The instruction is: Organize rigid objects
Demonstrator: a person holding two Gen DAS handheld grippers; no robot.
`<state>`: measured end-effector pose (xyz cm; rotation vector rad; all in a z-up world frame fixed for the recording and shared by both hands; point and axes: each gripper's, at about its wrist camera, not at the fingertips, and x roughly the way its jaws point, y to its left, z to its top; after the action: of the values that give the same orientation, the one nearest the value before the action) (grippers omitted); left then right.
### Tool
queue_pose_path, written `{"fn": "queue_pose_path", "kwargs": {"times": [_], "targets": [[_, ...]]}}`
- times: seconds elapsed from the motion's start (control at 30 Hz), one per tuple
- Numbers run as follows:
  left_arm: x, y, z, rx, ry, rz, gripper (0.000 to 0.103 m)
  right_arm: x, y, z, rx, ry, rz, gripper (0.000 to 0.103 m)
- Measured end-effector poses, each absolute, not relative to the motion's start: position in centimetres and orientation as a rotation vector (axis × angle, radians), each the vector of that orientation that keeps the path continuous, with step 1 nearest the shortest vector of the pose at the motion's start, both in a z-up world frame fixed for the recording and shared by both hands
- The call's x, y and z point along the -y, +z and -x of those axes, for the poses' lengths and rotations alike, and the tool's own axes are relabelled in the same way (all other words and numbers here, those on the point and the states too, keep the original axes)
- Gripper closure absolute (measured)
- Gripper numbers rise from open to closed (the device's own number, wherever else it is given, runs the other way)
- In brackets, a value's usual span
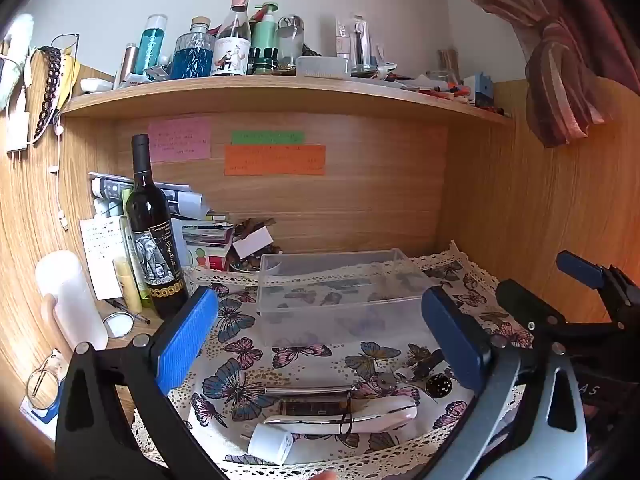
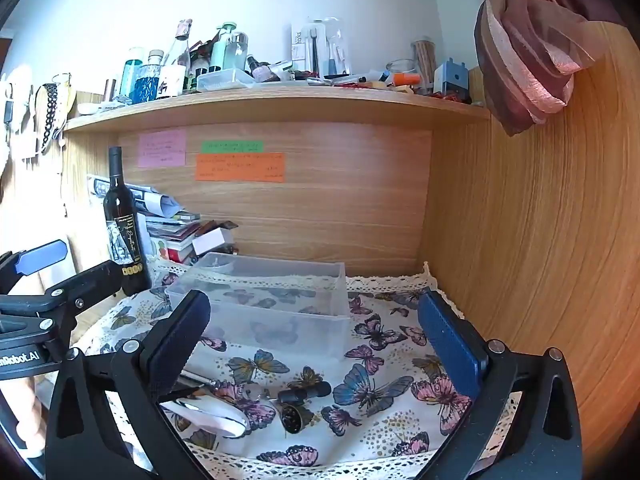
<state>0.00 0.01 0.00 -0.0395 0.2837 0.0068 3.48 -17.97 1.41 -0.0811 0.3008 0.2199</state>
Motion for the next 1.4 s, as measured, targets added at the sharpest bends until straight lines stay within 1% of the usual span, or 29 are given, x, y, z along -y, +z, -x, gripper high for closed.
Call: {"fn": "queue_pose_path", "kwargs": {"times": [1.4], "targets": [[0.43, 0.14, -0.26, -0.281, 0.001, 0.026, 0.0, 18.34, 1.87, -2.95, -0.302, 0.232, 0.061, 0.0]]}}
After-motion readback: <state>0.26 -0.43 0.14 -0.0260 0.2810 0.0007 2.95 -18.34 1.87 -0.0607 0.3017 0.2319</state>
